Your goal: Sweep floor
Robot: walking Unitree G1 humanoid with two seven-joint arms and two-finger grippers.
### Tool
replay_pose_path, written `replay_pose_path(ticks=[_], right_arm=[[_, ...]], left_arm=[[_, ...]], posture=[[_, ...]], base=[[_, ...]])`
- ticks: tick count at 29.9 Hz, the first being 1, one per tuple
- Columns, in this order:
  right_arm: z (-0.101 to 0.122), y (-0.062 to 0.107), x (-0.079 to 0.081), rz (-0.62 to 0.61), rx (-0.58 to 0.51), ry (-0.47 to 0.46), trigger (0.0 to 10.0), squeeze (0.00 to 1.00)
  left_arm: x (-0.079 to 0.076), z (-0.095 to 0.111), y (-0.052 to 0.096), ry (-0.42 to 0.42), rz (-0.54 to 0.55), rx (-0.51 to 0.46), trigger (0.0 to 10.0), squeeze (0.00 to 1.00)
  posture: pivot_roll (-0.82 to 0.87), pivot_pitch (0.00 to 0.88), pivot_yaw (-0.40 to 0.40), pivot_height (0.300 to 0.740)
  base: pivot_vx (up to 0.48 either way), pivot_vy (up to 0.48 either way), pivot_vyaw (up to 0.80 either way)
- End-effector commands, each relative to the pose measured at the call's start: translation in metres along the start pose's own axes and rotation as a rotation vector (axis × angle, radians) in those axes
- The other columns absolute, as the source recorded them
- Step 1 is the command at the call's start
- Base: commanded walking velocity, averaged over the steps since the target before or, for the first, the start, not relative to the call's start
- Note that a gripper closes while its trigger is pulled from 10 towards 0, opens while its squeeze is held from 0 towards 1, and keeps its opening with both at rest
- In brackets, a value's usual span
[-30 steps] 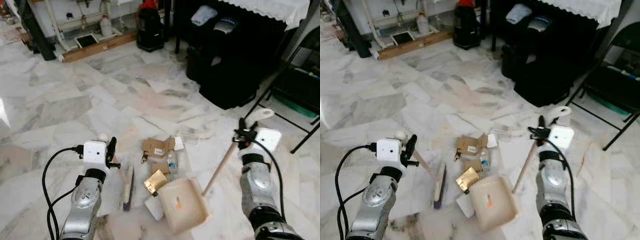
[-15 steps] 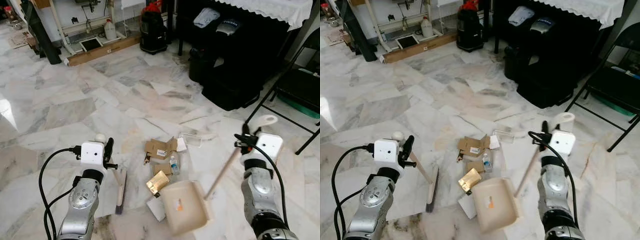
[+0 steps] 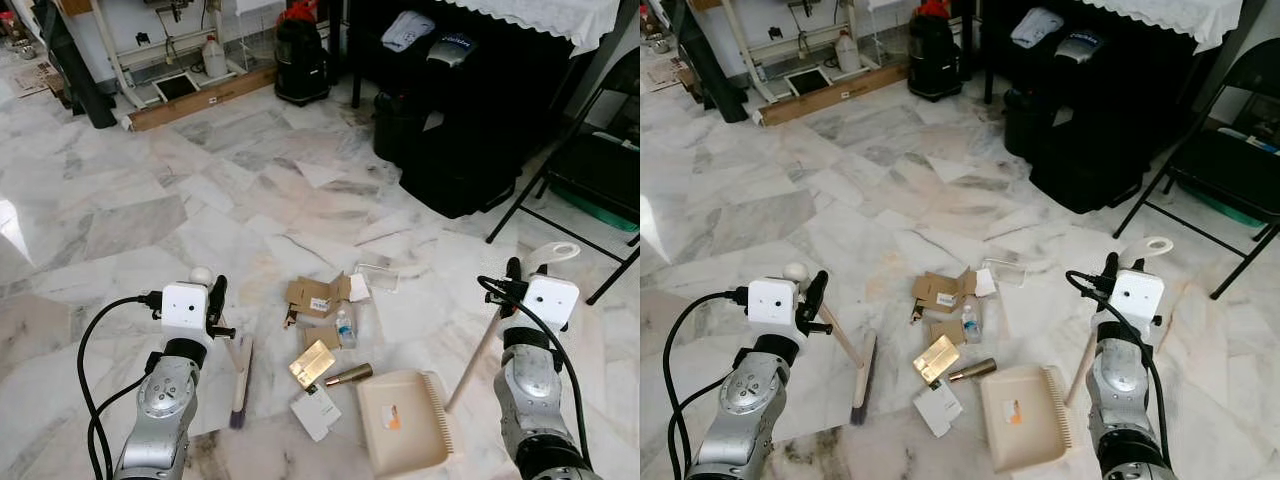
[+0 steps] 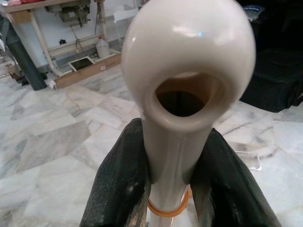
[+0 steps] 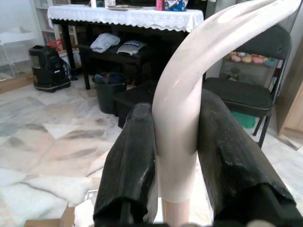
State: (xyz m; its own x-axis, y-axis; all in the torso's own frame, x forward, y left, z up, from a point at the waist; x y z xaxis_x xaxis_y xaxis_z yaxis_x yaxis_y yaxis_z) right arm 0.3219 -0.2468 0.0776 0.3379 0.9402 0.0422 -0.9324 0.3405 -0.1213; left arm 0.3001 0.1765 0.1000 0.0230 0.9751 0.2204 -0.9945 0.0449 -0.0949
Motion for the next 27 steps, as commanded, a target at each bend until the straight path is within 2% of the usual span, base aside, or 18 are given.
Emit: replay_pose_path(ticks=[1,17,23,27], right_arm=[[-0.001,0.0,0.002,0.006,0.002,-0.002,10.0,0.0],[-0.013,0.004,0.005,0.017,0.052,0.015,10.0,0.0],[-0.009,0.003,0.013,0.062,0.019,0.096,10.0,0.0],[-0.012,0.004,0.016,0.059,0.026,0.1,10.0,0.0]], left_arm=[[0.004,0.006,-0.002,0.001,0.01,-0.03,10.0,0.0],[0.01,0.006,-0.001,-0.01,0.008,-0.025,10.0,0.0],[0.012,0.007,-0.001,-0.013,0.001,-0.025,10.0,0.0],[0.013,0.008,-0.001,-0.017,-0.002,-0.028,10.0,0.0]], posture=[[0.08,0.097,0.019,0.74],[0.1,0.097,0.028,0.74],[0.11,0.087,0.035,0.74],[0.11,0.082,0.037,0.74]], base=[[0.0,0.0,0.0],[0.0,0.0,0.0],[0.0,0.0,0.0],[0.0,0.0,0.0]])
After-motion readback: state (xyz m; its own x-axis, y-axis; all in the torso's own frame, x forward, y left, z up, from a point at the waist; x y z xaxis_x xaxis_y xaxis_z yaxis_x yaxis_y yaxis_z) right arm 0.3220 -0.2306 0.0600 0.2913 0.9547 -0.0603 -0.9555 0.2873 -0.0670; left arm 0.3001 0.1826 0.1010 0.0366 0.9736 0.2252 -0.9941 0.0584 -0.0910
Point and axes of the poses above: a point about 5 cm out from each wrist's last joint towards the gripper, its own y axis pointing back from the gripper into the wrist, its own z axis along the axis of the wrist's last joint, x = y × z, the point moved 2 cm from there along -y, pointing out of the wrist towards the gripper, and after that the axes turned 6 degrees about -y, right-handed, at the moved point
